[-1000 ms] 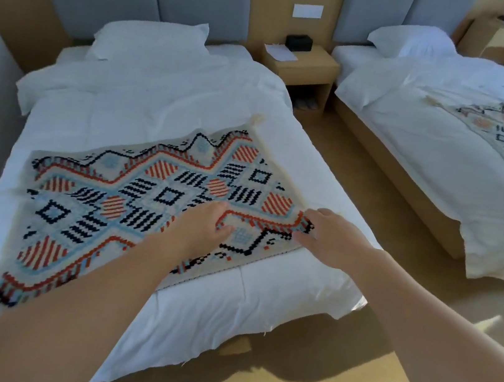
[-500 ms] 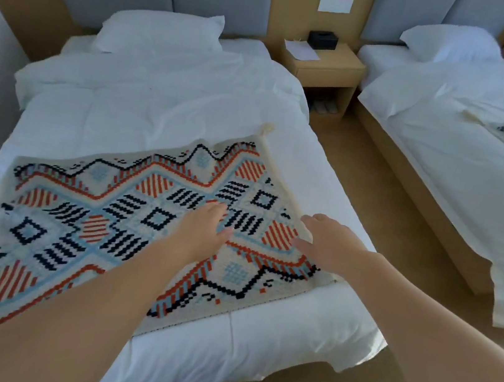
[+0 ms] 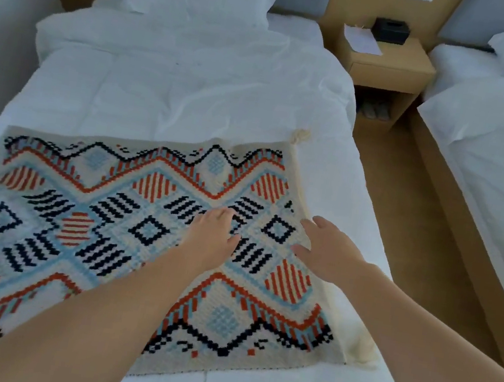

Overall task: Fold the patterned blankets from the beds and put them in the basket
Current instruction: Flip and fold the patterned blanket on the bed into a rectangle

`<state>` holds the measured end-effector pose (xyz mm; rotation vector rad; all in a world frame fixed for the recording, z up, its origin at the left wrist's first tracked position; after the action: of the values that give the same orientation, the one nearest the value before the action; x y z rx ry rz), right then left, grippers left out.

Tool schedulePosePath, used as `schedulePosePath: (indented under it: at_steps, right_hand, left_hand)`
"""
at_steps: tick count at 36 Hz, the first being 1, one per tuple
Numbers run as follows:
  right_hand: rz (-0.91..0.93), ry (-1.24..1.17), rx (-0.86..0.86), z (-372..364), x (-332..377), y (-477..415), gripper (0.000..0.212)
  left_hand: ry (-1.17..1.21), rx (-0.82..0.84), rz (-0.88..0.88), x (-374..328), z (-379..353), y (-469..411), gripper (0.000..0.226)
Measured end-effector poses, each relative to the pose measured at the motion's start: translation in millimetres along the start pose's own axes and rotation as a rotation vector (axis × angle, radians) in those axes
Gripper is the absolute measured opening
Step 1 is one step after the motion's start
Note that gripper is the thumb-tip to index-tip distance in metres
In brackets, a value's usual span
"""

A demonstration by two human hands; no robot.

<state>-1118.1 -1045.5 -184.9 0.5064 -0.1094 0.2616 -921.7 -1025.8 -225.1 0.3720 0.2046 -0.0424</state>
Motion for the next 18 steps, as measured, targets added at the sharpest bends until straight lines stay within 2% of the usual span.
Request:
schedulePosePath:
  at_steps: [6, 10, 14, 18]
  right_hand:
    - [0.14, -0.002, 0.025, -35.1, -14.1, -123.7, 0.068]
    - [0.163, 0.003, 0.022, -77.6, -30.1, -196.5, 0.069]
    - [0.239, 0.065, 0.069, -138.9, -37.1, -253.7, 0.073]
    - [0.285, 0.112, 0.051, -170.2, -44.7, -315.5, 0.074]
  left_hand:
    - [0.021, 0.005, 0.176, 29.3, -65.3, -85.5, 0.062]
    - [0.034, 0.019, 0.285, 47.9, -120.7, -140.3, 0.063]
    - [-0.016, 0.042, 0.288, 68.0, -177.8, -185.8, 0.066]
    - [-0.085, -0.051, 0.244, 86.8, -199.7, -241.6, 0.069]
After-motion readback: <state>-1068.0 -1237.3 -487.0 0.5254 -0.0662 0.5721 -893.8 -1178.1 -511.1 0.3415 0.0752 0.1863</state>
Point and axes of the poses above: each hand's wrist, its own y-axis away from the middle knuckle, its own z-axis out of the back of the hand, x = y × z, the point moved 8 cm from there along -y, towards the middle knuckle, and after that the axes turned 6 degrees about -y, right-handed, at the moved point
